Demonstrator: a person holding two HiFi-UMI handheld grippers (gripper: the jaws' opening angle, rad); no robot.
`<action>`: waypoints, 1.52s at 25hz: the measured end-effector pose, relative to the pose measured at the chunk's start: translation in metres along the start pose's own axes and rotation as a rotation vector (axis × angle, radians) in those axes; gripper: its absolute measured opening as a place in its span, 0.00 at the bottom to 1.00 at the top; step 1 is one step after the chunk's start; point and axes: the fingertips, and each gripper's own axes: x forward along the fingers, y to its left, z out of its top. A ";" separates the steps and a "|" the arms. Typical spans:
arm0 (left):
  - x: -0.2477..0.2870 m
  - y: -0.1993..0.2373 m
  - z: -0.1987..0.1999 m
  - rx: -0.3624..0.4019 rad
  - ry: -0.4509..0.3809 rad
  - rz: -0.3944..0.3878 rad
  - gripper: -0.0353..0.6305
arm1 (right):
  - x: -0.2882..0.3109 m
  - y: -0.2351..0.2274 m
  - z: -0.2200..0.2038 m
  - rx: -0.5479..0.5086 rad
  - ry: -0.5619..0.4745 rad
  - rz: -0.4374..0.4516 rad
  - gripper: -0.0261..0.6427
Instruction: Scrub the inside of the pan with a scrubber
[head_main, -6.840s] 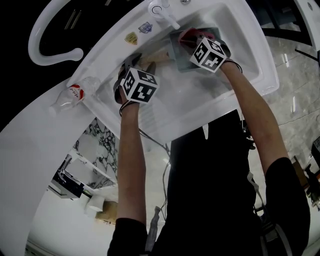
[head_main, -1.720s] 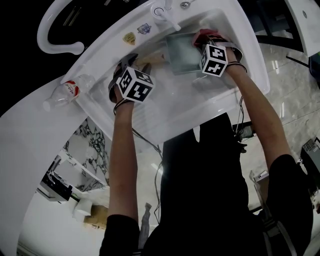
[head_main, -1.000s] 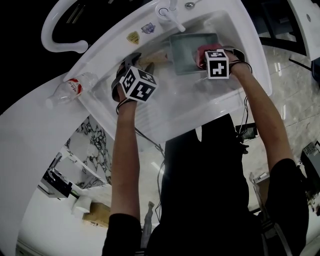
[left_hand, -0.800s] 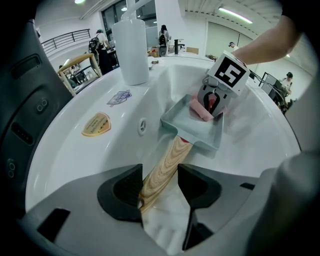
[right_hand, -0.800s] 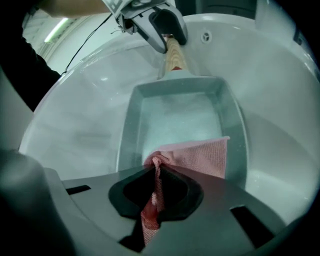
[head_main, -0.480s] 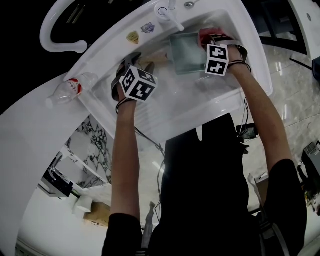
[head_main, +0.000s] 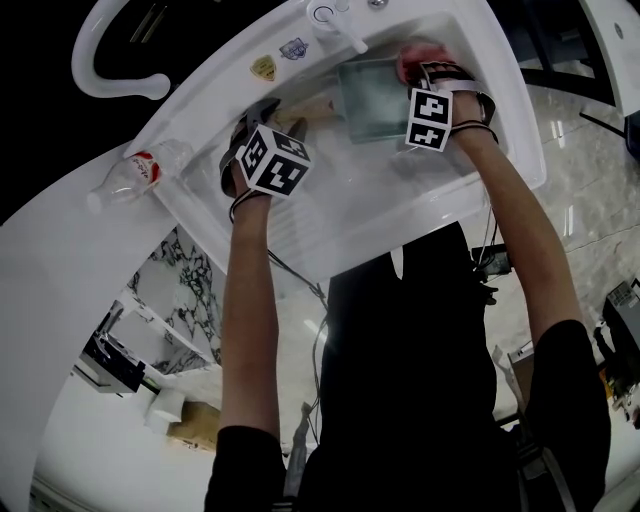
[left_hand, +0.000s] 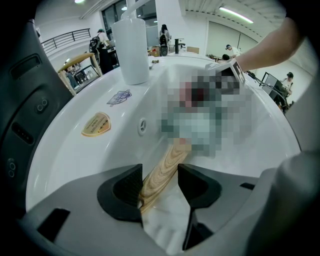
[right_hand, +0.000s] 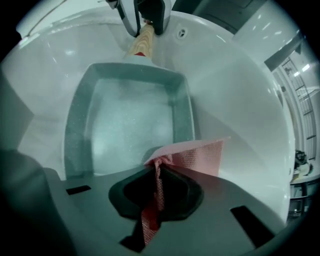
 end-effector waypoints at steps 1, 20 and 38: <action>0.000 0.000 0.000 -0.001 0.000 0.000 0.39 | -0.002 0.009 0.000 0.014 -0.004 0.065 0.09; 0.000 0.000 -0.001 -0.004 -0.001 0.005 0.39 | -0.029 0.097 -0.003 0.150 0.050 0.592 0.09; -0.002 -0.001 0.001 0.025 -0.033 0.015 0.39 | 0.005 -0.014 -0.007 0.279 0.143 0.032 0.09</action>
